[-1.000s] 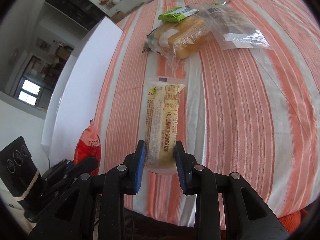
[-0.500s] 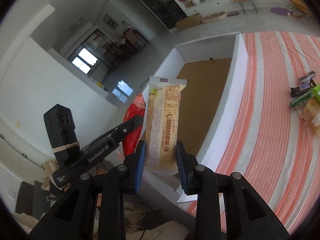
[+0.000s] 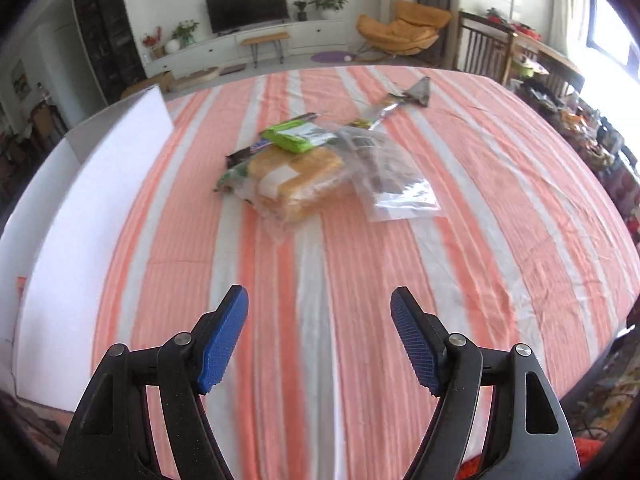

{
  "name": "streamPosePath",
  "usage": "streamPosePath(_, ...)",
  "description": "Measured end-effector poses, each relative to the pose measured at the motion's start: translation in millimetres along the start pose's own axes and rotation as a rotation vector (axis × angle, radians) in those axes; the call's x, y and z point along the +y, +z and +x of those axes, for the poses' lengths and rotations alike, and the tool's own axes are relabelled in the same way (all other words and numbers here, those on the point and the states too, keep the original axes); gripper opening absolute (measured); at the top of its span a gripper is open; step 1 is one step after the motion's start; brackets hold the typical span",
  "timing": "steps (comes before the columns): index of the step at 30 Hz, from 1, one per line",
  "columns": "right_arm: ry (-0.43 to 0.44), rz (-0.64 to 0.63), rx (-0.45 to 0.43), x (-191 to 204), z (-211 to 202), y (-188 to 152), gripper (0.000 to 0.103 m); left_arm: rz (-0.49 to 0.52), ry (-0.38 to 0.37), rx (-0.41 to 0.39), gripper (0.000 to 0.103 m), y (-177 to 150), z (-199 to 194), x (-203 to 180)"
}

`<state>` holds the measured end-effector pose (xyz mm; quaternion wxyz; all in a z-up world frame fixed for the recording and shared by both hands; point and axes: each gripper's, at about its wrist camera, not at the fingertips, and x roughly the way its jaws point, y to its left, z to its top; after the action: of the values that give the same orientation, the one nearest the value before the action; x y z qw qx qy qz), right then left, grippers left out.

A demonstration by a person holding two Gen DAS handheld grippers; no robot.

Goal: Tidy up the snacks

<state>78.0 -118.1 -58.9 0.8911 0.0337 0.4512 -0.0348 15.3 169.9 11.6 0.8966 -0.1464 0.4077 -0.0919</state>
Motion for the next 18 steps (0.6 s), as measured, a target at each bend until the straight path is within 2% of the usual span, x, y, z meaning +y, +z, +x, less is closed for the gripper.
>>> streamPosePath(4, -0.055, 0.174, 0.042, -55.7, 23.0, 0.0, 0.077, 0.119, -0.052, 0.108, 0.097, -14.4, 64.1, -75.5)
streamPosePath(7, -0.010, 0.242, 0.053, -78.4, 20.4, -10.5, 0.079, 0.161, -0.012, 0.137, 0.097, -13.7, 114.1, -110.1)
streamPosePath(10, -0.004, 0.227, 0.019, -78.6, 8.3, -13.7, 0.079, 0.150, 0.085, 0.146, 0.097, -10.2, 157.3, -112.4)
streamPosePath(14, -0.071, 0.190, 0.001, -77.4, 18.2, -0.9, 0.079, 0.174, 0.219, 0.107, 0.096, -10.1, 188.4, -97.2)
streamPosePath(16, -0.149, 0.141, -0.022, -77.4, 27.0, 9.9, 0.079, 0.208, 0.255, 0.111, 0.096, -8.3, 195.4, -98.4)
streamPosePath(18, -0.191, 0.120, -0.006, -81.2, 41.7, 17.0, 0.079, 0.217, 0.261, 0.101, 0.098, -8.5, 196.1, -98.1)
